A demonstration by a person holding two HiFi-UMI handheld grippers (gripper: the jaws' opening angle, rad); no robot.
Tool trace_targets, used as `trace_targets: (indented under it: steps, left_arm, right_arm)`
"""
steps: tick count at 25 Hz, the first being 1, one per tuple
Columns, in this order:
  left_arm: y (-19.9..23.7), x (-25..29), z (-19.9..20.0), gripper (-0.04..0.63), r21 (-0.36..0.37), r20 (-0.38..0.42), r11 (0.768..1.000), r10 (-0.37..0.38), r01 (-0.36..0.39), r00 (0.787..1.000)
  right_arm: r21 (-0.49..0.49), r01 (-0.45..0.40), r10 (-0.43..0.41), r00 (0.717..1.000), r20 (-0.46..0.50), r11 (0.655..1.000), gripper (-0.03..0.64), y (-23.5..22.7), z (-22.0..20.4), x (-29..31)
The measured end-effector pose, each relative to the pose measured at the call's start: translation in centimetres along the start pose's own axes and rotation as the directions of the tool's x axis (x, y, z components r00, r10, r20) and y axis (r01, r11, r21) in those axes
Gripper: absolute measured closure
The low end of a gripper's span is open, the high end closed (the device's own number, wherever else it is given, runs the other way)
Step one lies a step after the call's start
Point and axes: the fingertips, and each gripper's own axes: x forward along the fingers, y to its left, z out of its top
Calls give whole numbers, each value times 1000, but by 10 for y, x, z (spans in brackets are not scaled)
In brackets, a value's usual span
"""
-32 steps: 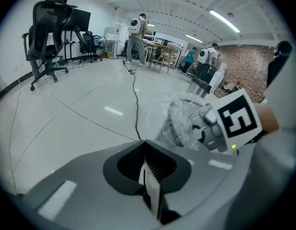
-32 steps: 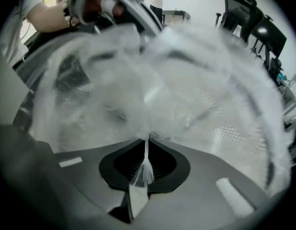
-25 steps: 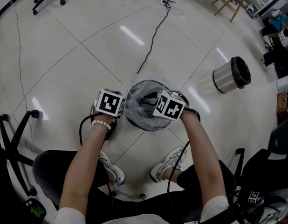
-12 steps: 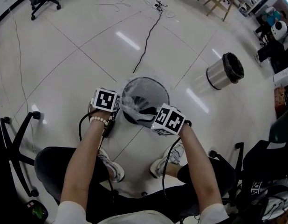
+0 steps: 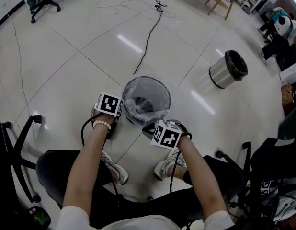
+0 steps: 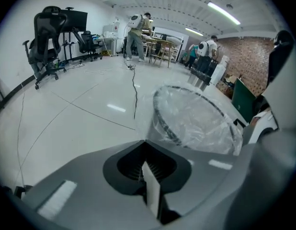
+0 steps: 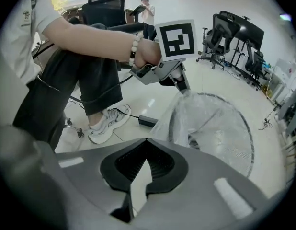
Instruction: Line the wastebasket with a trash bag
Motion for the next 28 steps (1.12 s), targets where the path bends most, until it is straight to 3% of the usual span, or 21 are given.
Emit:
trace_targets:
  steps: [5, 8, 10, 12, 14, 16, 18, 20, 21, 25, 26, 27, 28]
  left_arm:
    - [-5, 21, -22, 583, 27, -40, 1000, 4, -2, 999]
    - [-5, 22, -24, 583, 18, -33, 1000, 11, -10, 999]
    - [0, 22, -22, 574, 1, -15, 1000, 27, -27, 1000]
    - [-2, 23, -24, 468, -38, -13, 999, 2, -2, 1000]
    - [-9, 26, -30, 443, -78, -25, 996, -42, 40, 999]
    - [-5, 25, -32, 429, -90, -26, 995, -42, 39, 999]
    - [0, 18, -29, 402, -108, -12, 993, -47, 46, 999]
    - [6, 8, -24, 400, -135, 13, 989, -58, 60, 998]
    - [8, 3, -23, 402, -148, 23, 987, -65, 67, 998]
    - [-1, -5, -22, 407, -142, 34, 987, -75, 79, 997]
    - [-6, -4, -21, 410, -125, 31, 989, -79, 83, 996]
    - [-11, -3, -21, 416, -107, 27, 990, -85, 87, 996]
    - [-15, -2, -21, 426, -90, 21, 992, -87, 89, 996]
  right_arm:
    - [60, 49, -49, 999, 1, 997, 617, -4, -27, 25]
    - [177, 19, -38, 994, 104, 984, 613, -9, -38, 29]
    - [271, -45, -9, 981, 194, 962, 508, -11, -42, 14]
    - [329, -76, -8, 969, 248, 941, 488, -17, -47, -12]
    - [365, -63, -40, 962, 270, 929, 488, -26, -53, -43]
    - [400, 13, -128, 957, 262, 916, 449, -42, -63, -72]
    - [417, 185, -282, 942, 185, 890, 448, -72, -80, -92]
    - [381, 337, -400, 911, 100, 861, 448, -99, -93, -95]
    - [357, 373, -425, 901, 80, 857, 448, -107, -95, -90]
    - [303, 394, -425, 904, 41, 868, 460, -111, -100, -60]
    - [295, 404, -431, 902, 28, 866, 505, -109, -103, -56]
    - [292, 413, -437, 899, 21, 863, 595, -107, -106, -54]
    - [296, 412, -436, 900, 18, 862, 615, -104, -109, -51]
